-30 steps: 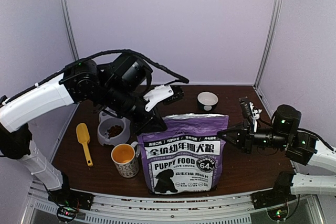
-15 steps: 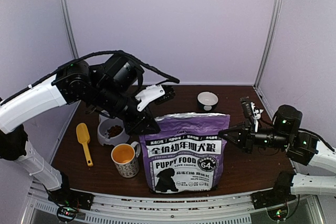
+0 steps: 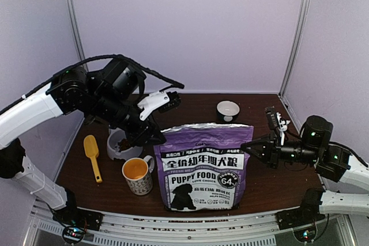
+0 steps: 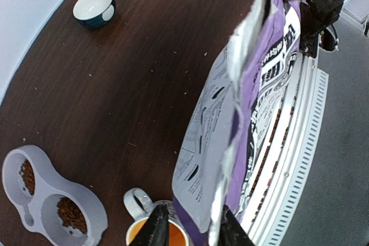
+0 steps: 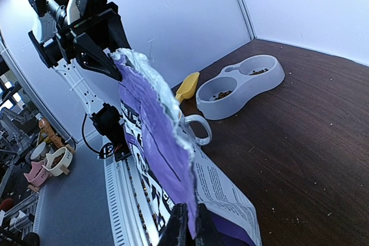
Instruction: Serve the pet food
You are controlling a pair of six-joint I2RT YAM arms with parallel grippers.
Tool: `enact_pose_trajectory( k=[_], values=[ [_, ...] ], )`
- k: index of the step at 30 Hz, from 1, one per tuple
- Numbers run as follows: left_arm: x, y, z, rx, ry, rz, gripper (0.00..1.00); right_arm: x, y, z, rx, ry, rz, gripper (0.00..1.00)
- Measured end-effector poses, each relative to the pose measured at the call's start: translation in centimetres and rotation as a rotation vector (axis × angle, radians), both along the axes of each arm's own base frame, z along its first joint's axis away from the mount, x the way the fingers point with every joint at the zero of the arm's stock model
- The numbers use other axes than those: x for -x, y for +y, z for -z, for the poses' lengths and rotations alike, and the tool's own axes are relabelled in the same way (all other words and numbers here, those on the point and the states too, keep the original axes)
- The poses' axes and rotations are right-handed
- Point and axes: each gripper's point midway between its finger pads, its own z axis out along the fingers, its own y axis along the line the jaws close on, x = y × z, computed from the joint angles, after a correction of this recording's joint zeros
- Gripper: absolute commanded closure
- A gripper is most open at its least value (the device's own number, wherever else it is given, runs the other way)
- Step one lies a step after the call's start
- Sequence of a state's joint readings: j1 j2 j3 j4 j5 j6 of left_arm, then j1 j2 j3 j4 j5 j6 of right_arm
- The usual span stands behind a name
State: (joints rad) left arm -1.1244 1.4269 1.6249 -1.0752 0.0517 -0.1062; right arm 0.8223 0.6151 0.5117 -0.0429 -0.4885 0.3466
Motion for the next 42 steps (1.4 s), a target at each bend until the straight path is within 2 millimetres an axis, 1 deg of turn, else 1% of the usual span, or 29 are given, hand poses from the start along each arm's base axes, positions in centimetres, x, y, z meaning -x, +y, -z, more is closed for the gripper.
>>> enact_pose_trajectory(
  k=[1, 6, 7, 8, 9, 10, 12, 14, 17, 19, 20, 22, 23, 28, 29, 30, 31, 33, 34, 35, 37, 38, 42],
  values=[
    [-0.1, 0.1, -0.1, 0.0, -0.004, -0.004, 1.0, 0.0, 0.0, 0.0, 0.0, 0.0, 0.0, 1.0],
    [0.0, 0.3, -0.3, 0.008, -0.005, 0.0, 1.0, 0.1, -0.1, 0.0, 0.001, 0.002, 0.0, 1.0],
    [0.1, 0.3, -0.3, 0.009, -0.003, 0.001, 0.95, 0.1, -0.1, 0.0, 0.001, 0.002, 0.0, 1.0],
    [0.1, 0.3, -0.3, 0.01, -0.002, 0.002, 0.76, 0.1, -0.1, 0.0, 0.001, 0.002, 0.0, 1.0],
    [0.1, 0.3, -0.3, 0.01, -0.004, 0.005, 0.62, 0.1, -0.1, 0.0, 0.001, 0.002, 0.0, 1.0],
    [0.1, 0.3, -0.3, 0.011, -0.003, 0.006, 0.56, 0.1, -0.1, 0.0, 0.001, 0.002, 0.0, 1.0],
    [0.2, 0.2, -0.3, 0.011, -0.002, 0.01, 0.51, 0.1, -0.1, 0.0, 0.001, 0.002, 0.0, 1.0],
    [0.2, 0.1, -0.3, 0.014, 0.006, 0.014, 0.51, 0.1, -0.1, 0.0, 0.001, 0.002, 0.0, 1.0],
    [0.3, -0.7, -0.3, 0.018, 0.021, 0.033, 0.56, 0.1, -0.1, 0.0, 0.002, 0.002, -0.001, 1.0],
    [0.2, -1.5, -0.4, 0.023, 0.029, 0.05, 0.65, 0.1, -0.1, 0.0, 0.002, 0.003, -0.001, 1.0],
    [0.2, -1.9, -0.4, 0.023, 0.03, 0.059, 0.72, 0.1, -0.1, 0.0, 0.002, 0.003, -0.001, 1.0],
    [0.2, -2.5, -0.3, 0.024, 0.039, 0.074, 0.93, 0.1, -0.1, 0.0, 0.002, 0.003, -0.001, 1.0],
    [0.2, -2.9, -0.3, 0.026, 0.04, 0.089, 1.0, 0.1, -0.1, 0.0, 0.003, 0.003, -0.001, 1.0],
    [0.6, -3.7, -0.4, 0.037, 0.064, 0.135, 1.0, 0.0, -0.1, 0.2, 0.008, 0.008, 0.001, 1.0],
    [0.7, -3.7, -0.4, 0.038, 0.068, 0.142, 0.95, 0.0, -0.1, 0.2, 0.009, 0.007, 0.001, 1.0],
    [0.8, -3.8, -0.4, 0.039, 0.074, 0.148, 0.84, 0.0, -0.1, 0.2, 0.009, 0.007, 0.002, 1.0],
    [0.9, -3.8, -0.5, 0.039, 0.079, 0.153, 0.8, 0.0, -0.1, 0.2, 0.009, 0.007, 0.002, 1.0],
    [1.1, -4.2, -0.6, 0.047, 0.088, 0.169, 0.76, 0.0, -0.1, 0.2, 0.009, 0.006, -0.001, 1.0],
    [1.1, -4.5, -0.8, 0.054, 0.091, 0.177, 0.77, 0.1, -0.1, 0.1, 0.008, 0.005, -0.002, 1.0],
    [1.1, -4.8, -0.8, 0.059, 0.095, 0.183, 0.81, 0.1, -0.1, 0.1, 0.008, 0.005, -0.004, 1.0],
    [1.1, -5.4, -1.0, 0.067, 0.1, 0.195, 0.97, 0.1, -0.1, 0.1, 0.007, 0.004, -0.005, 1.0],
    [1.1, -5.7, -1.0, 0.069, 0.104, 0.195, 1.0, 0.1, -0.1, 0.1, 0.007, 0.004, -0.005, 1.0],
    [0.8, -6.3, -1.0, 0.062, 0.105, 0.21, 1.0, 0.1, -0.1, 0.2, 0.013, 0.007, -0.003, 1.0]
  ],
)
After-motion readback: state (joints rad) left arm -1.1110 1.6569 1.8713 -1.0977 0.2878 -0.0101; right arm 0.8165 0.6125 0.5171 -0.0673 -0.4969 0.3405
